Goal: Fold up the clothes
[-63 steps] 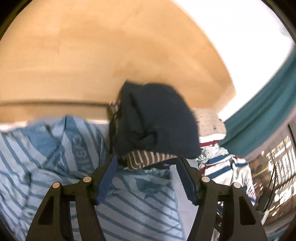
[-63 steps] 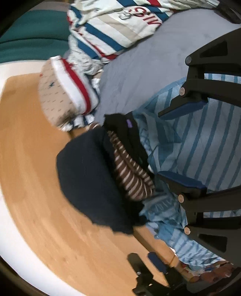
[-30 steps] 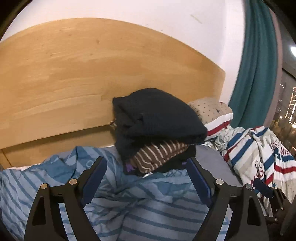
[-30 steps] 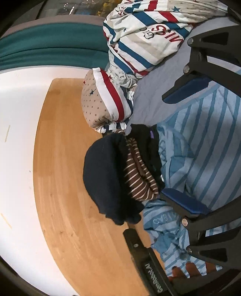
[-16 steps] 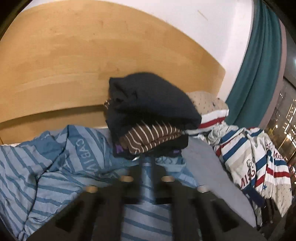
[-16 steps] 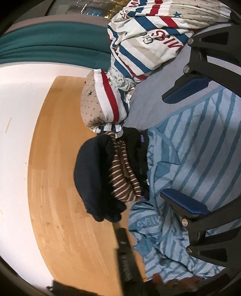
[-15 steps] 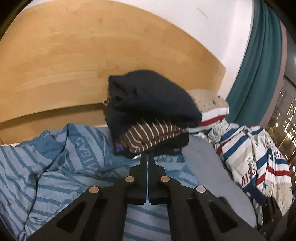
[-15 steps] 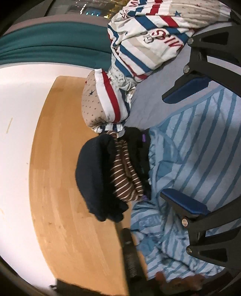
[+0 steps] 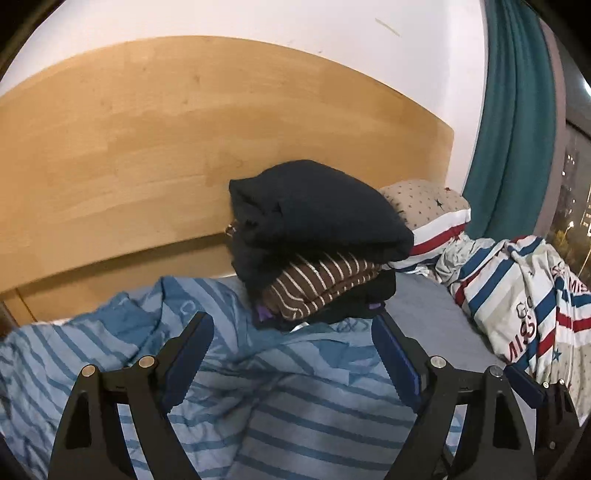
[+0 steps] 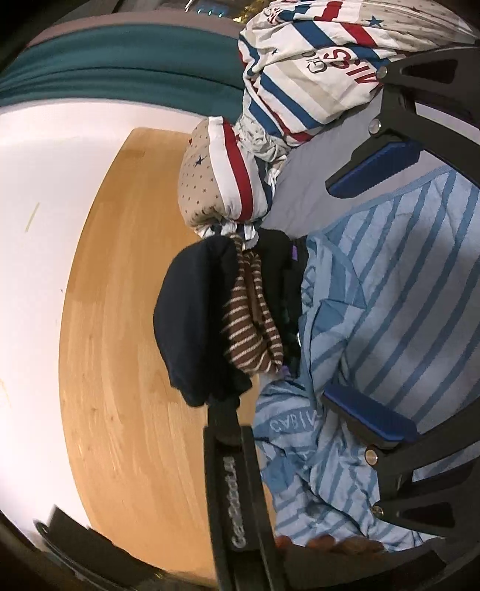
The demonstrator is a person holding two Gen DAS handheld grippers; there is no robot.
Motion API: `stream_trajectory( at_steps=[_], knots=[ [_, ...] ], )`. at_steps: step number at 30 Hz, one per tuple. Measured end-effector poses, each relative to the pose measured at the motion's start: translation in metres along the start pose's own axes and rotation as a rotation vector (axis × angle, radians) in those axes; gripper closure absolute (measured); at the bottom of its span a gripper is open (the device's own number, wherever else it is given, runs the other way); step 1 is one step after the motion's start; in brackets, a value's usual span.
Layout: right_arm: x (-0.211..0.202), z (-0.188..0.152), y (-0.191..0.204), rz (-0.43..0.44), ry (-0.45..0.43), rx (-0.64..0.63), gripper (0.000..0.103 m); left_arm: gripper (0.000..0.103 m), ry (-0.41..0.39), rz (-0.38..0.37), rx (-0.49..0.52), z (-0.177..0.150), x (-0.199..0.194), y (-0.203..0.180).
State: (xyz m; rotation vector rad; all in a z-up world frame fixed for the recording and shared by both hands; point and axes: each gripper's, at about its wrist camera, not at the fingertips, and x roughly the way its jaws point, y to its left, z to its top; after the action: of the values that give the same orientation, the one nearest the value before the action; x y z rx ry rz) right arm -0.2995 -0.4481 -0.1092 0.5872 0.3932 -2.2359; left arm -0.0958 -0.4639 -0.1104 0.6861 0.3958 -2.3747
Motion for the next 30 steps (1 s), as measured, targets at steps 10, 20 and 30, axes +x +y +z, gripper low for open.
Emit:
stream_trajectory(
  at_steps=[10, 20, 30],
  knots=[
    [-0.02, 0.036, -0.001, 0.05, 0.042, 0.034, 0.0, 0.0, 0.083, -0.02, 0.027, 0.02, -0.011, -0.001],
    [-0.009, 0.049, -0.006, -0.004, 0.079, 0.038, 0.0, 0.0, 0.113, -0.017, 0.0, 0.033, -0.008, 0.014],
    [-0.001, 0.044, -0.013, 0.013, 0.109, 0.095, 0.0, 0.0, 0.109, -0.016, 0.006, 0.028, -0.006, 0.016]
  ],
)
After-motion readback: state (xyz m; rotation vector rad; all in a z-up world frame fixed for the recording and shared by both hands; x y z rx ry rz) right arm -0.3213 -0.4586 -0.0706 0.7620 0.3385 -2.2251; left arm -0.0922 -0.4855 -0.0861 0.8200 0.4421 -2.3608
